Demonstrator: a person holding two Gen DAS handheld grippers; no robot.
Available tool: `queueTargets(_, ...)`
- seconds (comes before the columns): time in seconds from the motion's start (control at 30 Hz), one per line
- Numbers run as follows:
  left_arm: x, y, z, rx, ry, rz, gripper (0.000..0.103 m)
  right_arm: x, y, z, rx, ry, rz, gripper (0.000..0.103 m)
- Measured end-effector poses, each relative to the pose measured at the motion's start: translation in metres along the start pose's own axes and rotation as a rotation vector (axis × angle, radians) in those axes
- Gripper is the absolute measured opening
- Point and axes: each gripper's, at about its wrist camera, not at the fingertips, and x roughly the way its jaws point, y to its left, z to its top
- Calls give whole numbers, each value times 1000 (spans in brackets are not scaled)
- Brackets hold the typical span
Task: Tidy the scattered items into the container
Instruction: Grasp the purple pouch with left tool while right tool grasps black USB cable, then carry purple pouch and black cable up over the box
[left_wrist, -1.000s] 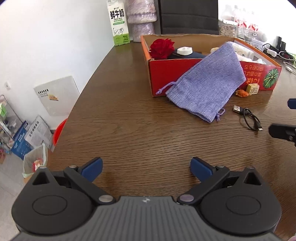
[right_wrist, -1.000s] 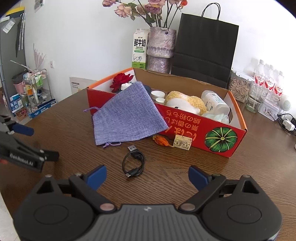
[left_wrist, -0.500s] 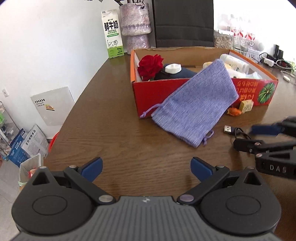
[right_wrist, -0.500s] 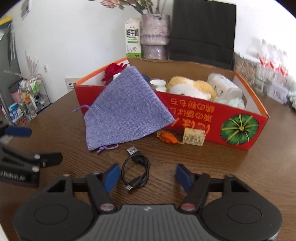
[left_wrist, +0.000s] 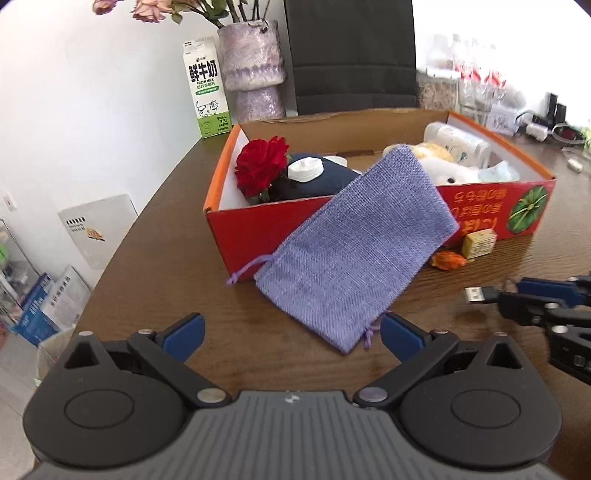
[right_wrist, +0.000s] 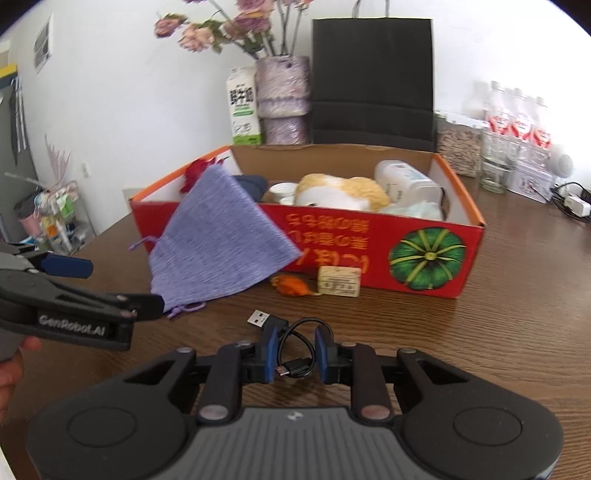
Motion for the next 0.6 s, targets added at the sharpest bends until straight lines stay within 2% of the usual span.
queueTargets(0.13, 17, -9, 4, 57, 6, 9, 103, 1, -8, -1, 42, -15, 5, 20)
queueTargets(0.23, 25, -7, 2, 26, -9, -1, 102, 1, -11, -1, 52, -25, 10, 20)
queueTargets(0.33, 26, 4, -7, -69, -28, -117, 77, 0, -11, -3, 55, -31, 11, 20)
queueTargets(0.37, 25, 6, -9, -72, -33, -136, 69, 0, -11, -4, 55, -33, 12, 20)
queueTargets(0.4, 22, 5, -10, -54, -44, -134, 62, 0, -11, -4, 56, -35, 13, 20)
queueTargets(0.47, 17, 1, -11, -23, -53, -140, 36, -1, -10, -5, 58, -39, 15, 20)
queueTargets(0.57, 10, -6, -14, 10, -59, -143, 16, -4, -9, -5, 60, -51, 21, 20)
queueTargets(0.6, 8, -8, -16, 16, -63, -142, 14, -5, -9, -5, 61, -55, 23, 20)
